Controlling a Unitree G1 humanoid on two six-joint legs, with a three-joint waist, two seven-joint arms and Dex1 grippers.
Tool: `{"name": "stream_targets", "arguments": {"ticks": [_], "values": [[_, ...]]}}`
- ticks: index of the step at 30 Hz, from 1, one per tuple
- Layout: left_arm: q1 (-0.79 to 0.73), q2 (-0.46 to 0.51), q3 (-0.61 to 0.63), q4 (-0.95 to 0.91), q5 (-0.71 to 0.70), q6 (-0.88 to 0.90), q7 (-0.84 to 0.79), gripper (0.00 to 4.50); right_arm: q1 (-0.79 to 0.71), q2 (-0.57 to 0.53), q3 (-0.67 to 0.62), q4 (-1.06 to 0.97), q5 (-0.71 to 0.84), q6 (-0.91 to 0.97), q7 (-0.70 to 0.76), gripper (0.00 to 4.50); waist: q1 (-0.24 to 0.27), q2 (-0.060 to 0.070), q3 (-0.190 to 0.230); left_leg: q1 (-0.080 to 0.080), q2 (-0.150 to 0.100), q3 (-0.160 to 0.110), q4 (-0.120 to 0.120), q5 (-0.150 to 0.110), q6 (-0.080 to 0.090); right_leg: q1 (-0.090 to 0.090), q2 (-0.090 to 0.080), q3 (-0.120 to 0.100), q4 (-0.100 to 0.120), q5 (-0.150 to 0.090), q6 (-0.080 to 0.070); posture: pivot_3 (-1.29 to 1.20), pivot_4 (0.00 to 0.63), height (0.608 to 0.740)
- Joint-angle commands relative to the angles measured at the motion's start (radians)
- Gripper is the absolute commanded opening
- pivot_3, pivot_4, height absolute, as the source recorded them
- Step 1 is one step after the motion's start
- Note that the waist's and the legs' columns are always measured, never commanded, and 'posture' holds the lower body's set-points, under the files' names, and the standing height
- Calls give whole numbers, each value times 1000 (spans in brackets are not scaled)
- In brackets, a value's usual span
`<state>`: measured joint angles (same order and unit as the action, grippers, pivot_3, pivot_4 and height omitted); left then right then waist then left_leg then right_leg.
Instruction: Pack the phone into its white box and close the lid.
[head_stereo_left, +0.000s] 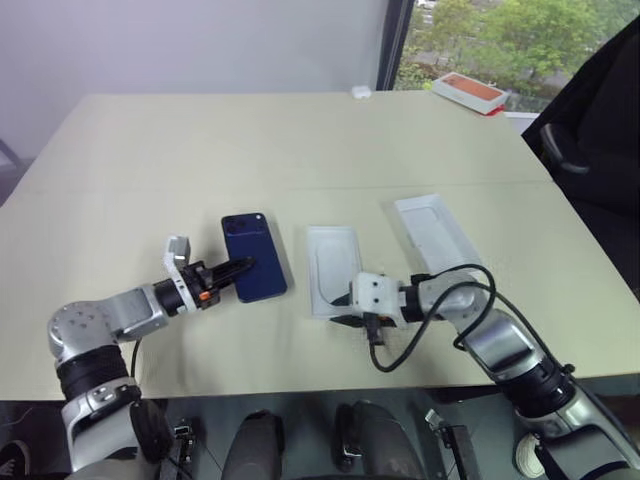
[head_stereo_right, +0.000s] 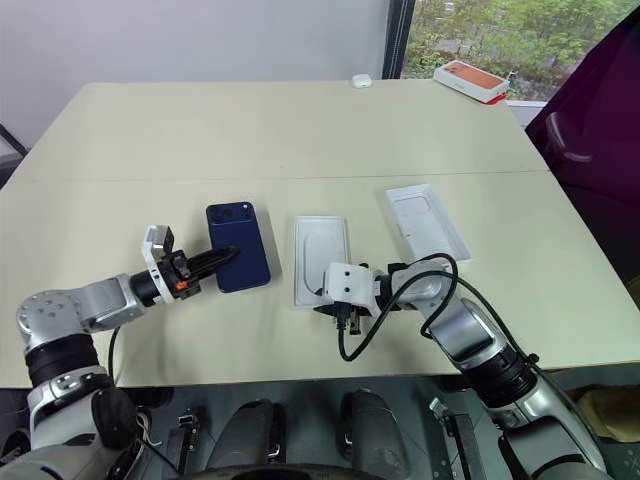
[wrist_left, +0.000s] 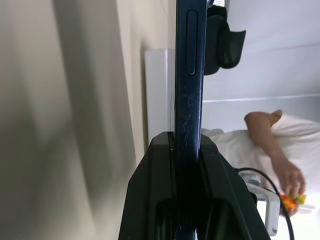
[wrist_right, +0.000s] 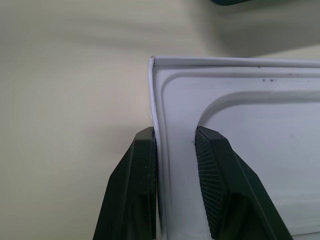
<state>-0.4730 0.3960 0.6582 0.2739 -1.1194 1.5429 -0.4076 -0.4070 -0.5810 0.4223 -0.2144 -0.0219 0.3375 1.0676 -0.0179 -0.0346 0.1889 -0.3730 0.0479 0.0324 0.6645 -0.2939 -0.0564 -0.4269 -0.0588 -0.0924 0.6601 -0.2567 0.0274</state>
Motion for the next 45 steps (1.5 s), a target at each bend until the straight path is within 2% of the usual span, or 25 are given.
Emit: {"name": "stream_targets", "arguments": {"ticks": [1,9,10,11,14,19,22,27,35,45], "values": [[-11,37,5,-29,-40,4,-45,0,16,17,55,16,-7,-17,18,1061,0,0,0,0,0,0,0,0,0,0,0,0,0,0,0,0,150,740],[-31,41,10,-48,-77,17,-48,0,-3,62,35,47,22,43,16,1061,0,0,0,0,1,-1,0,0,0,0,1,0,0,0,-1,0,150,740],[-34,40,8,-47,-83,24,-46,0,-6,68,30,51,26,51,15,1702,1,0,0,0,1,-1,0,0,0,0,1,0,0,0,-1,0,150,740],[-35,38,4,-48,-89,31,-45,0,-8,68,27,48,29,59,17,2006,2,0,0,0,1,-1,0,0,0,0,1,0,0,1,-1,0,150,740],[-40,30,-2,-49,-102,42,-41,0,-10,59,13,25,56,65,38,3430,4,0,0,0,0,-1,0,0,0,0,1,0,0,1,-1,0,150,740],[-67,-7,-21,-91,-92,33,11,0,-44,61,-118,32,196,145,55,3430,7,0,1,-1,-1,-1,1,0,0,0,-1,0,0,1,-1,0,150,740],[-87,-42,-26,-123,-118,48,37,0,-47,26,-217,57,284,161,83,3430,9,0,1,-2,-1,-1,1,0,0,0,-2,-1,0,1,-1,0,150,740],[-107,-64,-19,-103,-125,41,77,0,-28,-44,-274,24,385,198,159,3430,6,0,1,-2,-1,-1,0,0,0,0,-2,-1,-1,1,-1,0,150,740],[-129,-125,-70,-91,-118,62,121,0,-68,-55,-336,143,385,183,96,3430,8,0,1,-2,-1,-1,0,0,0,0,0,-1,-1,1,-1,0,150,740],[-105,-199,-174,-74,-82,71,145,0,-62,-91,-341,223,347,103,82,3430,6,0,1,-2,-2,0,0,0,0,0,0,-1,-1,0,0,0,150,740]]}}
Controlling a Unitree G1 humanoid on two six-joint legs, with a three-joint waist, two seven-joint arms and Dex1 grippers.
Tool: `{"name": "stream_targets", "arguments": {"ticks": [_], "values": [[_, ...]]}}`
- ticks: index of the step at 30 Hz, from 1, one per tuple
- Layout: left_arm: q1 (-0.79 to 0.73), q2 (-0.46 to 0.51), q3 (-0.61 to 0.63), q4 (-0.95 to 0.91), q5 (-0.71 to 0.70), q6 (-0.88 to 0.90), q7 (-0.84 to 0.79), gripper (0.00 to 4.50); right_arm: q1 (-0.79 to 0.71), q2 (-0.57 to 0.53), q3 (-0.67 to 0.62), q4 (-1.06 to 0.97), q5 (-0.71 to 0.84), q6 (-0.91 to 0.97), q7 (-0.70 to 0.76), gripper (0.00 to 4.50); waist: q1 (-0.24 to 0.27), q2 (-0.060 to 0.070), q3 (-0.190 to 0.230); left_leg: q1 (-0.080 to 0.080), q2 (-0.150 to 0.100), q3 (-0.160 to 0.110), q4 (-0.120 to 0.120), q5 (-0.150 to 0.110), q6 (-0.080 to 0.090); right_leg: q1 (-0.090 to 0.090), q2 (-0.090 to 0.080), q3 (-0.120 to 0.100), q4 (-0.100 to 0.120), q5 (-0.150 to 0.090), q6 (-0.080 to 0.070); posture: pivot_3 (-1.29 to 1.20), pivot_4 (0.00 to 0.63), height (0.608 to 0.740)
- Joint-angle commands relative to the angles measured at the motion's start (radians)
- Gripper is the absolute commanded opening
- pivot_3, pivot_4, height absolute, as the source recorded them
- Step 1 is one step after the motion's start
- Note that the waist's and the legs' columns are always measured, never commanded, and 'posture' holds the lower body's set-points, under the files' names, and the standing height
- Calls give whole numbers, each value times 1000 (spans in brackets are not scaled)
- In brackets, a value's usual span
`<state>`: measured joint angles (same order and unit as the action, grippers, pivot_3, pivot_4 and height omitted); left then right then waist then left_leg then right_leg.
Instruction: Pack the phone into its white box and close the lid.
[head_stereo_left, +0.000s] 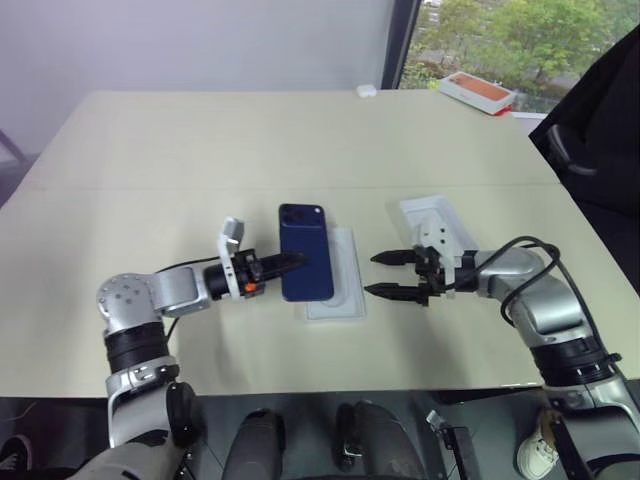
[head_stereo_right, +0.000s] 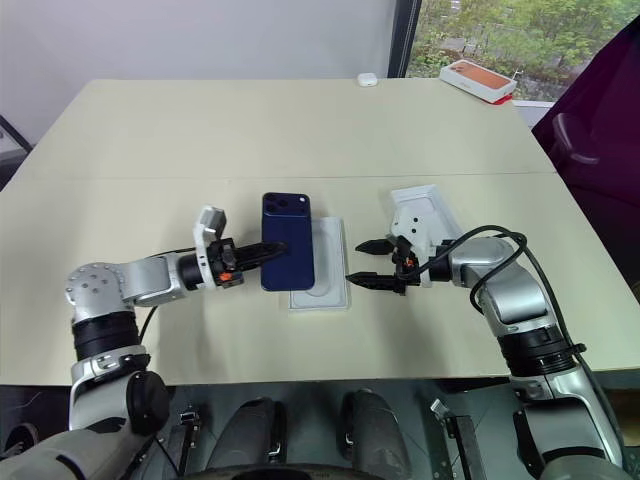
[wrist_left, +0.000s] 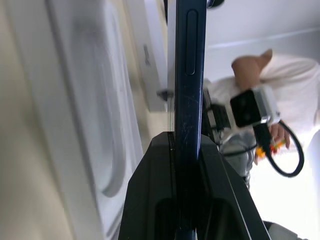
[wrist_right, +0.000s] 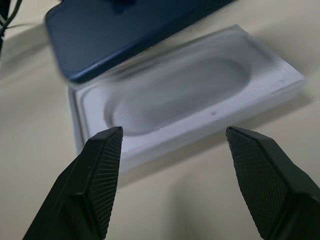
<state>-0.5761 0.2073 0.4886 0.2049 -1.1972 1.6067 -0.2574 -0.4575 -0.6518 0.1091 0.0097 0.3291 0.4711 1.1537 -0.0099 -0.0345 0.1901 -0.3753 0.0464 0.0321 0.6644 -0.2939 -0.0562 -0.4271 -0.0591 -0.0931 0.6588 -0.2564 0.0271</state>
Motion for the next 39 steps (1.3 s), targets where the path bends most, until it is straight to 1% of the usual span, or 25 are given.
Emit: {"name": "stream_targets", "arguments": {"ticks": [1,6,18,20,23,25,28,33,39], "values": [[-2,-17,-7,3,1,3,-3,0,-10,-21,-28,-1,-4,-33,-6,3430,-2,0,0,0,0,0,0,0,0,0,0,0,0,0,0,0,150,740],[-16,-26,-33,30,39,-8,-9,0,9,-30,-28,-13,-5,-42,-13,3430,0,0,0,0,1,0,0,0,0,0,2,0,0,0,0,0,150,740],[-38,-48,-48,78,115,-58,-18,0,22,-36,-20,-14,-9,-58,-27,3430,1,0,0,0,0,0,0,0,0,0,1,0,0,0,0,0,150,740],[-45,-54,-46,84,117,-55,-19,978,20,-35,-14,-7,-18,-66,-30,3458,1,0,0,0,0,0,0,0,0,0,1,0,0,0,0,0,150,740],[-58,-57,-39,93,116,-36,-23,2221,17,-31,-7,-13,-19,-64,-32,3458,3,0,0,0,0,0,0,0,0,0,1,0,0,0,0,0,150,740],[-58,-51,-52,74,115,-24,-41,3150,11,-28,-9,-14,-18,-61,-34,3458,4,0,0,1,0,0,1,0,0,1,1,0,0,0,0,0,150,740],[-63,-47,-48,80,128,-10,-40,3150,9,-26,-9,-13,-19,-65,-35,3458,2,0,0,1,0,0,1,0,0,1,1,0,0,0,0,0,150,740],[-79,2,-38,80,137,-3,-62,3150,5,-18,-6,-5,-24,-74,-39,3458,-1,0,0,1,0,0,1,0,0,1,1,0,0,0,0,0,150,740],[-76,36,-24,57,127,8,-71,3150,-4,-5,-2,-2,-26,-77,-41,3458,-1,0,0,1,1,0,1,0,-1,1,1,0,1,0,0,0,150,740]]}}
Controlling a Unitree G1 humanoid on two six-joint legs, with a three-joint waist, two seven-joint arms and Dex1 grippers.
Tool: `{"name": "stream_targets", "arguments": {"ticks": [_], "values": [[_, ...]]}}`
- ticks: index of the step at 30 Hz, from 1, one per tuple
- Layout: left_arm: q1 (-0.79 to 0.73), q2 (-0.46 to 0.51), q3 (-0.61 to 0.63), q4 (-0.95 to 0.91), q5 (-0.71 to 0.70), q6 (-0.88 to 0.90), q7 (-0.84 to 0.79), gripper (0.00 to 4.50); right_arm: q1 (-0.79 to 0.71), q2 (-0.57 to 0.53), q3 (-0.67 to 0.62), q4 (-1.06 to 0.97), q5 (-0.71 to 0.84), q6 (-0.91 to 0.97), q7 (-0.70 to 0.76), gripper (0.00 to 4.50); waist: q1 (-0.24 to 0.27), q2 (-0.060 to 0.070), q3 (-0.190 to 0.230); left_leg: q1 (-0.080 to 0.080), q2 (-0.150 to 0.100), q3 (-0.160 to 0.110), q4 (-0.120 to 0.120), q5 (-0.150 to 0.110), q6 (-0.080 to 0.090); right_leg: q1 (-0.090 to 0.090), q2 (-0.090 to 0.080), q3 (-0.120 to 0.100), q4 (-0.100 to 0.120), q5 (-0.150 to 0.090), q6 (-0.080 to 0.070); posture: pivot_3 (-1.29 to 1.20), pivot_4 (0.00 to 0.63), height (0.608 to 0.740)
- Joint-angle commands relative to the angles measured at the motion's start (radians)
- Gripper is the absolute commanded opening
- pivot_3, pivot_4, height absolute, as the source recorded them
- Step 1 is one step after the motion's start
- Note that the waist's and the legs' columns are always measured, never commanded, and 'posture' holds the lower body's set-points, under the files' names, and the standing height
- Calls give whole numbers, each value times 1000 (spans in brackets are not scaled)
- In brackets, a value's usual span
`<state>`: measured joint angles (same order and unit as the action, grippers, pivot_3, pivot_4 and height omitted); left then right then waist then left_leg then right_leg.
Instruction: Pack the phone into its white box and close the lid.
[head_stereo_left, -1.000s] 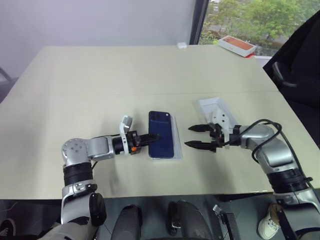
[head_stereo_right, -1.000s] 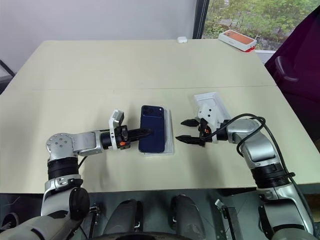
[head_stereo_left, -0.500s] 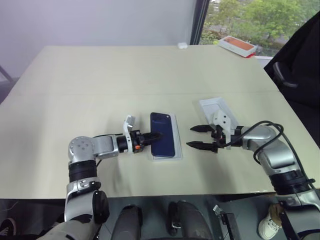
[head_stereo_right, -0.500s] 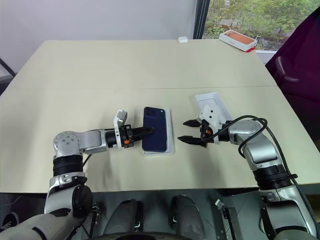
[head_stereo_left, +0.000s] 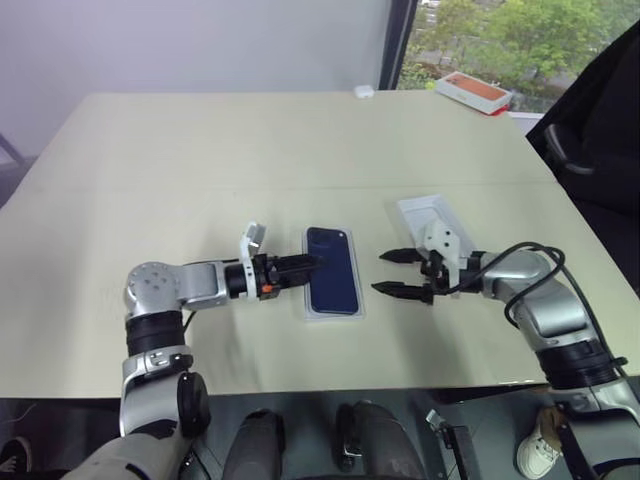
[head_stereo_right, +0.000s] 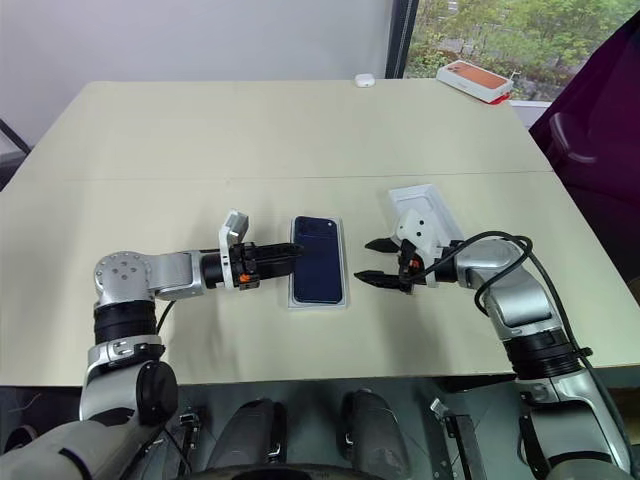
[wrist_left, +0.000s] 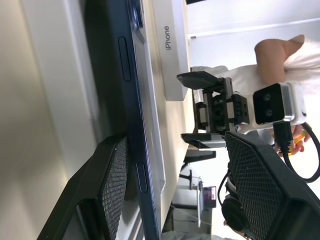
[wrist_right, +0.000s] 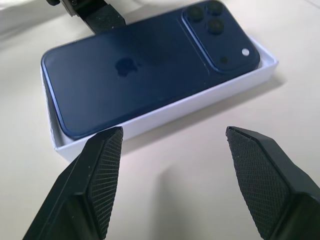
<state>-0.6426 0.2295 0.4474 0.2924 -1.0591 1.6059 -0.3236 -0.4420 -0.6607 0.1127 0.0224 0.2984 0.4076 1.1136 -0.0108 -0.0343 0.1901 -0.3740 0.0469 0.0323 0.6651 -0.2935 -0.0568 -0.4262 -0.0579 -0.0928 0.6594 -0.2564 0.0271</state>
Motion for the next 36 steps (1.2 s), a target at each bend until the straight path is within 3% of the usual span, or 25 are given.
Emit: {"name": "stream_targets", "arguments": {"ticks": [1,11,15,19,26,36], "values": [[-7,15,13,-37,-10,9,-2,3150,-20,5,-6,-14,3,-13,-1,3458,1,0,0,0,0,0,0,0,0,0,0,0,0,0,0,0,150,740],[33,77,34,-246,-20,-98,-2,3150,-49,23,-27,1,43,17,16,3458,0,0,0,0,0,0,0,3,-5,0,-1,0,0,0,0,0,150,740],[83,196,-61,-369,29,-234,-144,3150,-75,40,-39,24,52,21,-2,3458,-1,1,1,0,1,0,-1,2,-4,0,-1,0,0,0,0,0,150,740],[209,277,-122,-494,107,-485,-356,3150,-92,70,-57,39,79,40,-19,3458,0,3,1,0,1,1,-1,3,-6,0,0,1,0,0,0,0,150,740],[316,363,-207,-481,283,-784,-519,3150,-99,74,-89,36,121,34,-3,3458,9,3,2,-1,0,2,-1,0,0,-1,0,1,-1,0,0,0,150,740],[391,394,-188,-440,337,-982,-616,3150,-61,61,-69,34,87,-93,47,3458,18,4,3,-1,1,2,-1,-1,2,-1,1,1,-2,0,0,0,150,740]]}}
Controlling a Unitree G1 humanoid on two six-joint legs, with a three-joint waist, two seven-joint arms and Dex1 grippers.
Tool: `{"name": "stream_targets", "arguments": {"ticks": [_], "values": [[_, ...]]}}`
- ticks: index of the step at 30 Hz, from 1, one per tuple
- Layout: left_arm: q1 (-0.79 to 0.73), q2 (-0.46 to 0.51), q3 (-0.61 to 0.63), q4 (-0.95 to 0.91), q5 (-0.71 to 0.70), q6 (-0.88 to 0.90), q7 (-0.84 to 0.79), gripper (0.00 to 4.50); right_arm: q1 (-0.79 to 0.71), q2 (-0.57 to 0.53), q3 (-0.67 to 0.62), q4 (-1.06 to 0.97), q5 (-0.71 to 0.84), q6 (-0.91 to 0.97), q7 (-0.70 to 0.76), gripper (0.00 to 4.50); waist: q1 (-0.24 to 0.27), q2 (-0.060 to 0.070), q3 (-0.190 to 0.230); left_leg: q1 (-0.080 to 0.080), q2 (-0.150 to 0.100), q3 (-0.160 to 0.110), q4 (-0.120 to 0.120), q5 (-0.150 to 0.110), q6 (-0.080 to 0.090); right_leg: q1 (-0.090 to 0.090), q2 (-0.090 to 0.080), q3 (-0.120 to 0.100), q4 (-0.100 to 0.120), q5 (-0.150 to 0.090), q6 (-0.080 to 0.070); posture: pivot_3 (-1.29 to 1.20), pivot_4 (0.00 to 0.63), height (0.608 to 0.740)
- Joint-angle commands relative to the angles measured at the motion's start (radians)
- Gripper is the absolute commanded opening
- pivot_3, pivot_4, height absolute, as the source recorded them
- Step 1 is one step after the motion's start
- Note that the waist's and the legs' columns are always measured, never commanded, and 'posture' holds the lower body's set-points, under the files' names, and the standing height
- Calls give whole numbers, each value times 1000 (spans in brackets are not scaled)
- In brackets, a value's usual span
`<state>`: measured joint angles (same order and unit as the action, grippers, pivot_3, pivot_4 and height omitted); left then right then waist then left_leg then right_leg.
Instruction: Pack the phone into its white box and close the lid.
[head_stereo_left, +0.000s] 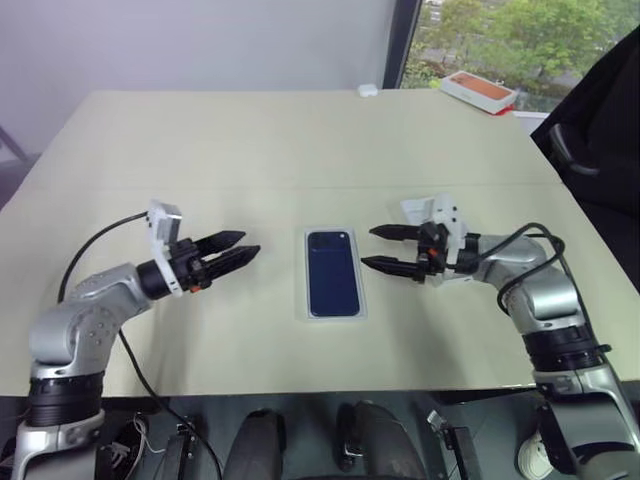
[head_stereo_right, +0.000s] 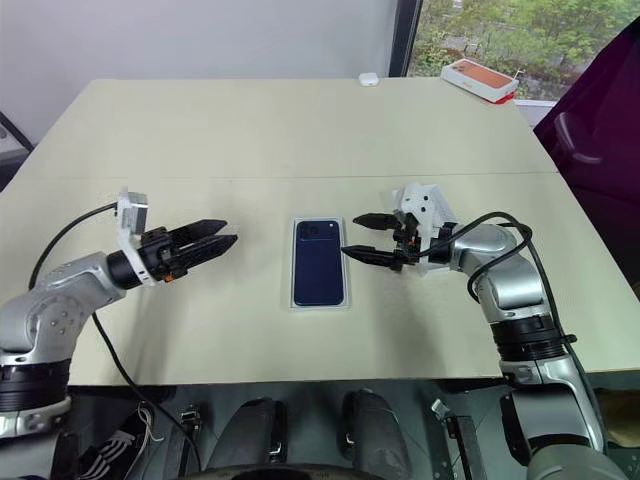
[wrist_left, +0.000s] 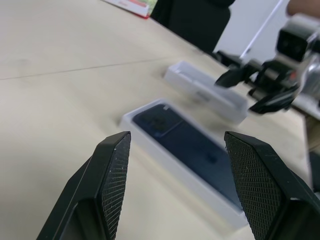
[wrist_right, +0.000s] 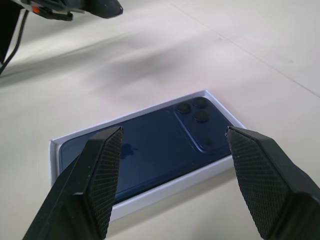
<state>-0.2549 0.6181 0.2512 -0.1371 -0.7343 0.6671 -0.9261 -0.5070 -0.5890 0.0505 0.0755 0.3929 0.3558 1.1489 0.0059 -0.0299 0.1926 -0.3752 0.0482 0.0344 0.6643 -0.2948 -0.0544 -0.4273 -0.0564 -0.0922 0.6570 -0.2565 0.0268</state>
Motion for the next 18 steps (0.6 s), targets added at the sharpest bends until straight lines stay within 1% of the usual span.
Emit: {"name": "stream_targets", "arguments": {"ticks": [1,4,9,10,11,12,14,15,16,18], "values": [[14,11,9,-11,6,-45,-32,3150,5,-12,-7,-11,-15,-52,12,3458,3,0,0,0,0,0,0,0,0,0,0,0,0,0,0,0,150,740],[40,32,-11,-3,34,-64,-55,3150,6,-16,-12,9,-22,-64,17,3458,4,0,0,0,0,0,0,0,0,0,0,0,0,0,0,0,150,740],[42,10,-37,23,22,-20,-36,3150,16,-21,10,60,-69,-104,20,3458,6,0,0,0,0,0,0,0,0,0,0,0,0,0,0,0,150,740],[39,4,-42,28,23,-10,-24,2630,15,-19,11,67,-71,-101,17,2930,5,0,0,0,0,0,0,0,0,0,0,0,0,0,0,0,150,740],[37,-10,-53,30,40,-23,-9,2291,14,-18,11,74,-76,-110,15,2625,5,0,0,0,0,0,0,0,0,0,0,0,0,0,0,0,150,740],[32,-22,-59,33,50,-25,10,1814,14,-18,11,78,-80,-115,13,2147,5,0,0,0,0,0,0,0,0,0,0,0,0,0,0,0,150,740],[20,-39,-69,43,68,-33,32,741,15,-21,14,86,-93,-129,11,1117,5,0,0,0,0,0,0,0,0,0,0,0,0,0,0,0,150,740],[10,-46,-82,55,80,-39,37,278,20,-27,24,96,-113,-151,13,678,5,0,0,0,0,0,0,0,0,0,0,0,0,0,0,0,150,740],[0,-52,-98,72,98,-47,39,0,26,-32,35,108,-136,-178,14,51,5,0,0,0,0,0,0,0,0,0,0,0,0,0,0,0,150,740],[-24,-66,-146,116,156,-74,49,0,35,-27,49,124,-164,-211,9,51,6,0,0,0,0,1,0,0,0,0,0,0,0,0,0,0,150,740]]}}
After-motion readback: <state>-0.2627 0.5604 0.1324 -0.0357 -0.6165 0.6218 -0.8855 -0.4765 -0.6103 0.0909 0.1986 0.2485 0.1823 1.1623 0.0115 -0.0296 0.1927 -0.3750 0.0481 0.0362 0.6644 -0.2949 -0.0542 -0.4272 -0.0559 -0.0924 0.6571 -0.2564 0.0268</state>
